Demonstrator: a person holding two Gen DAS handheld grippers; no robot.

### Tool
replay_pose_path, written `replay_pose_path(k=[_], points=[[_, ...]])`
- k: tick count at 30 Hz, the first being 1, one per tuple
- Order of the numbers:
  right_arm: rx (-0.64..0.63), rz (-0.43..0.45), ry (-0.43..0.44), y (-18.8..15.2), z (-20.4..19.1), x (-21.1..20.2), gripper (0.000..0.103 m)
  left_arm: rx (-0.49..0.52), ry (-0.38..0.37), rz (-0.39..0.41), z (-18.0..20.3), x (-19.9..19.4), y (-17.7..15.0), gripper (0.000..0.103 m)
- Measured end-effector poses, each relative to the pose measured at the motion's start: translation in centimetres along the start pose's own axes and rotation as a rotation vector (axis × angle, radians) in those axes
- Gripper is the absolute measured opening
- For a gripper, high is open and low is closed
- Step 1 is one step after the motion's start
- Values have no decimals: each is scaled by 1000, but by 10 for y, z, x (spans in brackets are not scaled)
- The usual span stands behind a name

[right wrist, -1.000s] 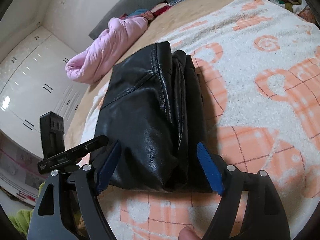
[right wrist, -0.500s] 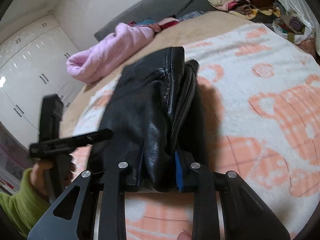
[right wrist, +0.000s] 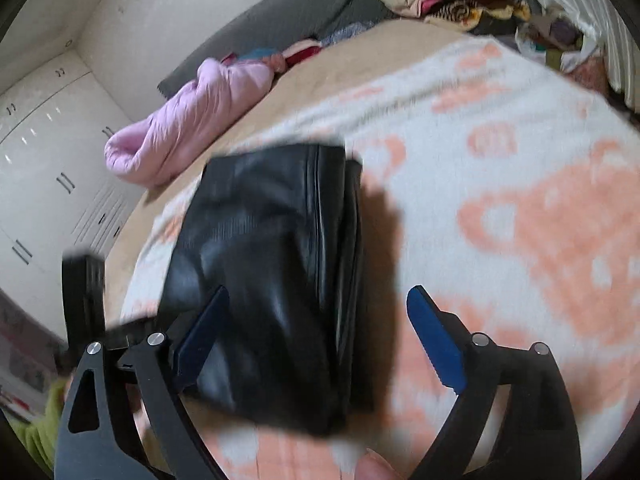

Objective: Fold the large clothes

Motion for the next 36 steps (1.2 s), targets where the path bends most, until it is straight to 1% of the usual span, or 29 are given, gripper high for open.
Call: replay_pose_path(k=[1, 3, 5, 6, 7, 9, 11, 12, 13, 14, 15, 16, 17, 18, 19, 22, 23, 27, 29, 31, 33, 35, 36], points=[[-6, -3, 1, 9, -1, 4, 90, -1, 1, 1, 1, 1, 0, 95], [-11, -17, -40, 34, -5, 19, 90, -4, 3, 3, 2, 1, -1, 95], [-12, -42, -42, 51, -9, 35, 86, -2, 8, 7, 3, 1, -1, 95], [-6, -53, -74, 58, -11, 43, 86, 0, 10, 9, 4, 1, -2, 95], [0, -67, -91, 62, -11, 50, 85, 1, 12, 9, 4, 1, -3, 95], [3, -128, -98, 72, -14, 68, 84, 4, 15, 11, 5, -1, -4, 95], [-17, -167, -129, 75, -15, 81, 84, 12, 21, 16, 5, -2, -5, 95], [-30, -175, -141, 76, -17, 85, 82, 16, 26, 20, 6, -3, -6, 95], [-53, -164, -123, 76, -21, 87, 71, 18, 29, 22, 6, -3, -6, 95], [-73, -151, -105, 75, -24, 86, 63, 22, 32, 24, 7, -3, -6, 95], [-93, -144, -106, 75, -27, 86, 57, 26, 39, 27, 8, -3, -6, 95], [-118, -136, -111, 73, -29, 86, 35, 29, 47, 31, 9, -4, -7, 95], [-157, -119, -111, 73, -33, 84, 22, 34, 56, 36, 10, -5, -7, 95], [-189, -101, -99, 73, -36, 81, 13, 45, 75, 45, 11, -7, -7, 95], [-204, -82, -75, 75, -38, 78, 10, 54, 85, 50, 12, -8, -7, 95], [-211, -6, -1, 85, -38, 64, 9, 60, 80, 59, 12, -9, -5, 95], [-193, -2, 4, 87, -33, 65, 9, 57, 71, 57, 12, -8, -4, 95], [-128, -70, -36, 83, -10, 93, 9, 53, 62, 44, 13, 0, -3, 95], [-99, -98, -55, 76, 3, 108, 11, 32, 36, 31, 10, 4, -3, 95], [-83, -105, -73, 68, 12, 115, 17, 8, 6, 16, 7, 9, -3, 95], [-72, -111, -86, 60, 18, 120, 20, -10, -22, 6, 4, 13, -2, 95], [-79, -111, -114, 58, 17, 119, 30, -33, -46, -4, 1, 16, -2, 95], [-77, -112, -107, 57, 16, 117, 33, -45, -56, -9, -1, 17, -2, 95]])
Point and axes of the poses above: each gripper's, at about its wrist camera, not at the fingertips, and x roughly the way its jaws point, z to its right, y to its top, the point moved 1 cm from there along x, roughly the way its jaws point, and after that the axes turned 3 degrees about -x, right-handed, at the moved point
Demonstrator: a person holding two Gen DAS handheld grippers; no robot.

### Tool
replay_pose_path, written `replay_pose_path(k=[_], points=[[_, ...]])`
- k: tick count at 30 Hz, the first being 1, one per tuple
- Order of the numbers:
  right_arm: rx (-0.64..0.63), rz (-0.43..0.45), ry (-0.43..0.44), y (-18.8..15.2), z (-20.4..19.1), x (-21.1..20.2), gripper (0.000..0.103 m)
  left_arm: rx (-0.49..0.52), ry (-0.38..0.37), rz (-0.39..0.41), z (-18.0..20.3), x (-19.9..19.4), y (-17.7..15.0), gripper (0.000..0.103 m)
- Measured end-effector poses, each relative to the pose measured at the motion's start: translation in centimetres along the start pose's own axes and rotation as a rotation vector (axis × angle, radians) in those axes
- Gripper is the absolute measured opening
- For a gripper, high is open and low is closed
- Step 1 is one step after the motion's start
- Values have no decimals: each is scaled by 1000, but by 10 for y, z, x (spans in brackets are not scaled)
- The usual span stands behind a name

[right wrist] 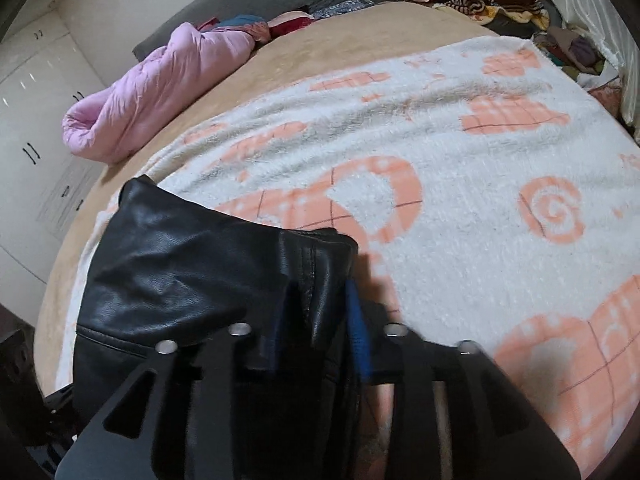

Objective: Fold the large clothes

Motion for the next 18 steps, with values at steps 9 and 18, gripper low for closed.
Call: replay_pose_path(k=[9, 18], points=[[85, -29, 293, -37, -2, -63, 91, 3, -9, -1, -3, -10, 0, 95], [105, -187, 413, -92, 5, -29, 63, 16, 17, -8, -1, -8, 1, 95]])
Point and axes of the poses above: each gripper's, at about its wrist camera, not at the fingertips, and x roughly the way its jaws point, z to its right, y to its top, the point moved 1 cm from there along x, roughly the way its jaws point, and after that the axes turned 3 degrees about -x, right-handed, at the moved point
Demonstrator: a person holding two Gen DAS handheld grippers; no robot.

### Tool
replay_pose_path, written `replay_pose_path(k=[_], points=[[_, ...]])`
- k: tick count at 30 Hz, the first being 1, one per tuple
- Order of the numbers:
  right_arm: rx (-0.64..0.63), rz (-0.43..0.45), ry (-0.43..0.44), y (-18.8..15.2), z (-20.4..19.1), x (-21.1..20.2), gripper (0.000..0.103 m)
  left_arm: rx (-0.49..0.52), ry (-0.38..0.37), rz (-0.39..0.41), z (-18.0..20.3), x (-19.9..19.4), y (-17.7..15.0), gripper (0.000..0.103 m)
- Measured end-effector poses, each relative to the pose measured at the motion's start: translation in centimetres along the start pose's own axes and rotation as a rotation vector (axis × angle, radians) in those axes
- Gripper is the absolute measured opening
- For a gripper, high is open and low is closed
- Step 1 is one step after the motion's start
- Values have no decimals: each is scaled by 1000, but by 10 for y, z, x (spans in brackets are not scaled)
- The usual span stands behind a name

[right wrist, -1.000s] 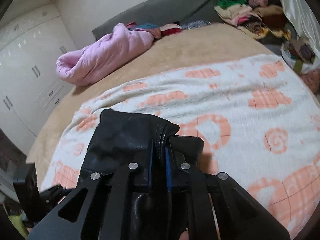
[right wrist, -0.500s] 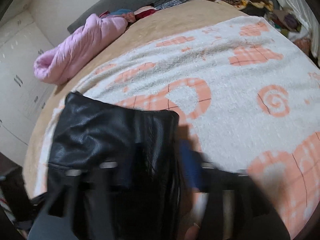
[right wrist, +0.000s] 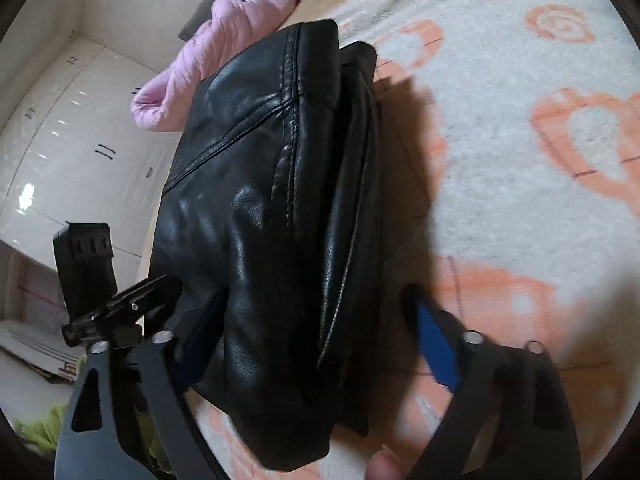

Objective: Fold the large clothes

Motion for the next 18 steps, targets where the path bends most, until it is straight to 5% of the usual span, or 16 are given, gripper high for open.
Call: replay_pose_path(k=[4, 18], points=[[-2, 8, 15, 2, -14, 9, 56, 31, 42, 17, -1, -4, 3, 95], [-26, 43, -1, 10, -30, 33, 62, 6, 124, 50, -30, -22, 5, 95]])
Point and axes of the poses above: each gripper's, at about its wrist camera, not at the fingertips, and x roughly the way its jaws point, z to its right, y to its top, the point moved 1 cm from there along x, roughly the way its jaws point, and after that the axes turned 3 degrees about -x, right-handed, at the moved point
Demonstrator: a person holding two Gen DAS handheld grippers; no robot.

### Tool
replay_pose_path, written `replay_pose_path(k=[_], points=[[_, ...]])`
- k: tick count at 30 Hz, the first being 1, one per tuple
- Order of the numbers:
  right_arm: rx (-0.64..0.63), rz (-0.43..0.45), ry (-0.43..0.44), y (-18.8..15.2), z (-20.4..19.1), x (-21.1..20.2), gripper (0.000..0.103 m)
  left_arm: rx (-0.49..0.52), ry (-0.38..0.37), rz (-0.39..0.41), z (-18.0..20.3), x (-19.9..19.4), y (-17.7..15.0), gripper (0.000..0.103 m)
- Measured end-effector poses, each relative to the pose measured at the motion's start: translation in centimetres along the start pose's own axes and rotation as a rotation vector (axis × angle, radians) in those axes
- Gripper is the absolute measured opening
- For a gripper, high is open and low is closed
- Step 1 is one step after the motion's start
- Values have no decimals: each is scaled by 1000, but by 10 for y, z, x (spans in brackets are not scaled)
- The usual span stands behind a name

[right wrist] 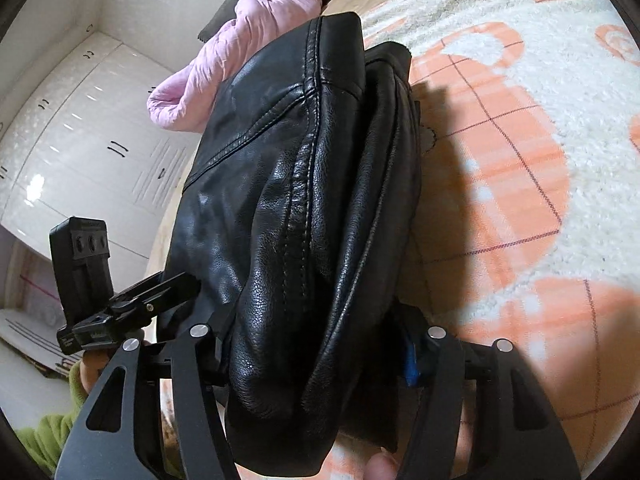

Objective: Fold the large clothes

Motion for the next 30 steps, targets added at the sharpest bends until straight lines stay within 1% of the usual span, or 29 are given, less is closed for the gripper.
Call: replay_pose_path(k=[1, 2, 3, 4, 6, 9, 12, 14, 16, 19, 25, 29, 30], points=[[1, 8, -22, -2, 1, -4, 66, -3, -6, 0, 1, 1, 1, 95], [-1, 14, -36, -2, 1, -6, 67, -1, -7, 1, 2, 1, 1, 95], [-7, 20, -53, -6, 2, -12, 70, 3, -5, 2, 3, 1, 1, 95], [-13, 28, -75, -6, 1, -15, 76, 7, -3, 4, 4, 1, 1, 95], [-29, 45, -122, -7, -7, -20, 80, 9, -4, 7, 4, -2, 1, 95], [-56, 69, -184, -11, -16, -30, 91, 14, 1, 11, 3, -5, 0, 95], [-89, 89, -241, -16, -22, -40, 95, 17, 13, 16, 5, -9, -1, 95], [-107, 104, -283, -20, -28, -46, 95, 18, 25, 22, 7, -13, -2, 94], [-115, 122, -304, -24, -32, -53, 96, 21, 32, 33, 9, -18, -4, 94], [-142, 168, -327, -33, -46, -67, 99, 22, 36, 52, 11, -29, -9, 94], [-213, 279, -389, -58, -84, -99, 99, 25, 52, 121, 18, -54, -28, 94], [-330, 348, -463, -77, -114, -110, 99, 27, 61, 160, 23, -70, -47, 94], [-348, 360, -470, -80, -119, -111, 99, 31, 60, 172, 25, -75, -53, 94]])
Point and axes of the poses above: each gripper's, at about its wrist camera, not at the fingertips, and x roughly the way its jaws point, z to its right, y to its top, the point moved 1 cm from there along x, roughly the way its jaws point, and after that the axes turned 3 degrees about -x, right-handed, at the moved point
